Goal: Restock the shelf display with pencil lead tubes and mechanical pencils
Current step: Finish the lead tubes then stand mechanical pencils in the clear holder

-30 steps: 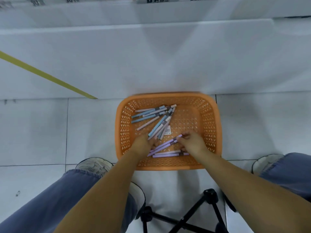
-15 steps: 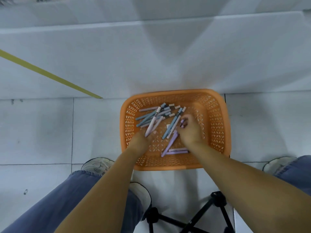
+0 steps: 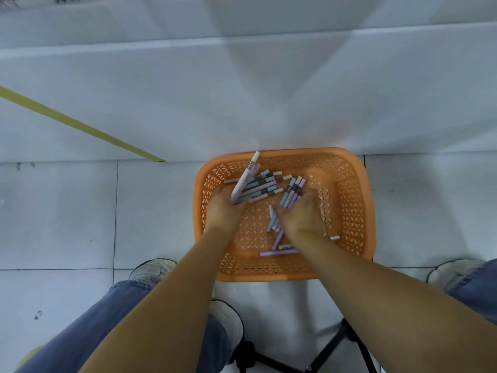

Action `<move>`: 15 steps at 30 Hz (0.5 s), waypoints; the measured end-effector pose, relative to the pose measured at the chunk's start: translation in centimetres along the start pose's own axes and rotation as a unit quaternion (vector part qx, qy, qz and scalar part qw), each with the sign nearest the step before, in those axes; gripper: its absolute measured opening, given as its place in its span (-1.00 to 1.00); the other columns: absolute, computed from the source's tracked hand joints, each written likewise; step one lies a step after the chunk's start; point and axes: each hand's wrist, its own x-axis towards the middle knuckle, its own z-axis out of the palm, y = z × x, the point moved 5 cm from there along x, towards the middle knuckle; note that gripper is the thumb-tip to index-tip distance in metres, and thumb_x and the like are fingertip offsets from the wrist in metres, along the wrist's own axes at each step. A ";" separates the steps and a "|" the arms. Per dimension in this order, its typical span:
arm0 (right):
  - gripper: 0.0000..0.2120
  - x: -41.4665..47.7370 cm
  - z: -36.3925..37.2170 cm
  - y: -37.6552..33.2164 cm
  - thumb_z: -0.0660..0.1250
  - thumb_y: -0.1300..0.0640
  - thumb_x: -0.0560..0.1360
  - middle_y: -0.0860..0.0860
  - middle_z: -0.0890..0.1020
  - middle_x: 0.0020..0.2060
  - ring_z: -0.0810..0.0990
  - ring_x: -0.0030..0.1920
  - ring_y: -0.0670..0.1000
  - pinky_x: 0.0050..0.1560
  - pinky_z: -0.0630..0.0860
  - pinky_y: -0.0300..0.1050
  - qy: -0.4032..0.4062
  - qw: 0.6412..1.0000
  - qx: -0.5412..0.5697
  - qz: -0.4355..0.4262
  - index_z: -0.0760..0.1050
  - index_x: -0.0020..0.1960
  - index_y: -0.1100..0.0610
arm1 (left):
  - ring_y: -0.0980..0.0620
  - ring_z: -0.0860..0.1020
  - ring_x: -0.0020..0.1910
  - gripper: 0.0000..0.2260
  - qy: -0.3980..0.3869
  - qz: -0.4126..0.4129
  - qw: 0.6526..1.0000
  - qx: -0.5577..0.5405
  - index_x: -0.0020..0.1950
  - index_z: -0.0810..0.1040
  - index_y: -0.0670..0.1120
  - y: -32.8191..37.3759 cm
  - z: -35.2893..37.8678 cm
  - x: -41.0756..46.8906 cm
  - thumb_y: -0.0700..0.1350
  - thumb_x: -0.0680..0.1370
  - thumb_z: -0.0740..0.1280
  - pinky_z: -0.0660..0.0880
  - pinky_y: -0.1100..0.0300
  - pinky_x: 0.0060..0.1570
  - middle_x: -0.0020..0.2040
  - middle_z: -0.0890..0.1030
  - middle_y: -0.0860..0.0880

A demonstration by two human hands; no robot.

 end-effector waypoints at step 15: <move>-0.78 1.3 -0.4 0.6 0.35 0.17 0.50 0.19 0.59 0.01 0.60 -0.01 0.20 -0.18 0.39 -0.13 -0.038 0.991 -0.110 -0.069 0.49 0.10 0.25 | 0.10 0.51 -0.30 -0.90 -0.058 -0.075 0.989 -0.116 -0.01 0.53 0.09 -1.5 3.5 -3.4 -0.01 0.67 0.25 0.38 0.47 -0.48 -0.25 0.57 0.04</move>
